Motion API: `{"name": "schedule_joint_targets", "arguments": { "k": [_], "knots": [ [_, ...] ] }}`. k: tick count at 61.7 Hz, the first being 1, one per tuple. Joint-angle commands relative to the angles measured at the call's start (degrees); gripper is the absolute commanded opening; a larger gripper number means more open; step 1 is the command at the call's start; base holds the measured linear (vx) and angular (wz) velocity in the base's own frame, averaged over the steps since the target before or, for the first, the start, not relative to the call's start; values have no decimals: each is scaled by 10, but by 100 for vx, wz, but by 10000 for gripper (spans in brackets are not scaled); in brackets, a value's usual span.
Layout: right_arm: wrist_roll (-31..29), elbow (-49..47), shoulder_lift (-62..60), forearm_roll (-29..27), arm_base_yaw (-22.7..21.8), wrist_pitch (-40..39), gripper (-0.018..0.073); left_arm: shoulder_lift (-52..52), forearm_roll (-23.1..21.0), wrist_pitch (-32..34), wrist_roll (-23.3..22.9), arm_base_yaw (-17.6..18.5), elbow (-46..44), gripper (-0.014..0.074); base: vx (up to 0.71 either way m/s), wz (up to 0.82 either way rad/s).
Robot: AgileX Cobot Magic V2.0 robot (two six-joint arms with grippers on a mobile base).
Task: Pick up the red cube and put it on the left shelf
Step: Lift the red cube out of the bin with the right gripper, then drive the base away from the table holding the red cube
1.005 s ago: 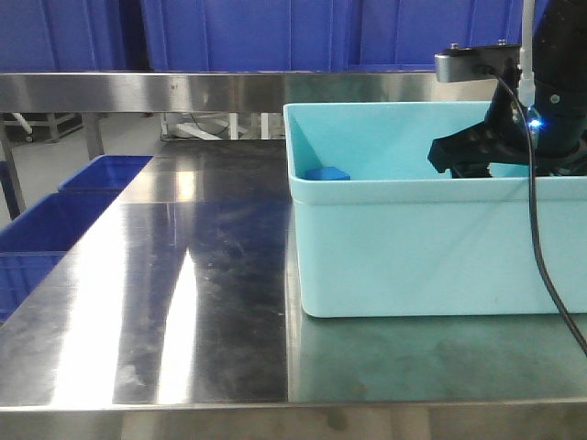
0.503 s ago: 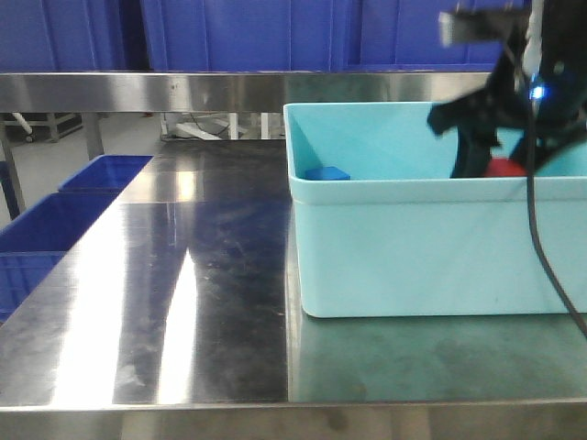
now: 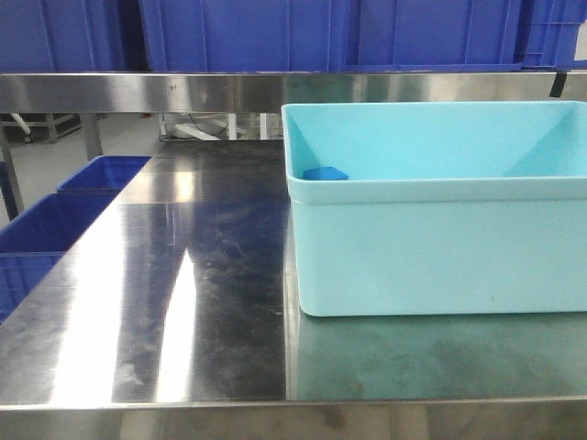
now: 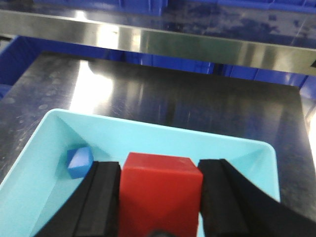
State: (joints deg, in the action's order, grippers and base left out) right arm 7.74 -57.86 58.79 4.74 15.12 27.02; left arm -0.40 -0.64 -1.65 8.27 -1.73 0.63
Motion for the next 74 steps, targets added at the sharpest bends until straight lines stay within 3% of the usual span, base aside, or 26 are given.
{"name": "schedule_joint_targets", "arguments": {
  "k": [1, 24, 74],
  "knots": [
    [-4, 36, -72, 8, -3, -53, 57, -8, -3, 51, 0, 4, 13, 106, 0, 0],
    [-4, 237, -309, 2, -3, -54, 57, -8, -3, 51, 0, 4, 13, 106, 0, 0],
    [-4, 246, -341, 2, -3, -53, 57, -8, -3, 51, 0, 4, 13, 106, 0, 0]
  ]
}}
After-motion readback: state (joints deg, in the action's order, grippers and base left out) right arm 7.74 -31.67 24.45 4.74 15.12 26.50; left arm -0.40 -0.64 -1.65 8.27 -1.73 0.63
